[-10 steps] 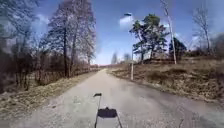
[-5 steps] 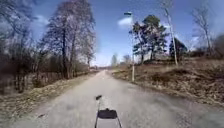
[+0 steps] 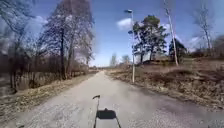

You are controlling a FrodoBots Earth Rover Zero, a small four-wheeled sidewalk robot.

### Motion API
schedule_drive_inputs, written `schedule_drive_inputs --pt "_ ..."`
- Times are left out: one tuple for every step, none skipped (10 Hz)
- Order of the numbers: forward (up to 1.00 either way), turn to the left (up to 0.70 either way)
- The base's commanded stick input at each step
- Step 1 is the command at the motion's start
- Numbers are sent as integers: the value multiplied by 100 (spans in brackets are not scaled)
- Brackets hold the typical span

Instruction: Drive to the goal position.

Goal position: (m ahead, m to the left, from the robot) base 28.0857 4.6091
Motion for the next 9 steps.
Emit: schedule_drive_inputs --pt "70 0" --pt "70 0" --pt "70 0" --pt "70 0" --pt "70 0" --pt "70 0" --pt "70 0" --pt "70 0" --pt "70 0"
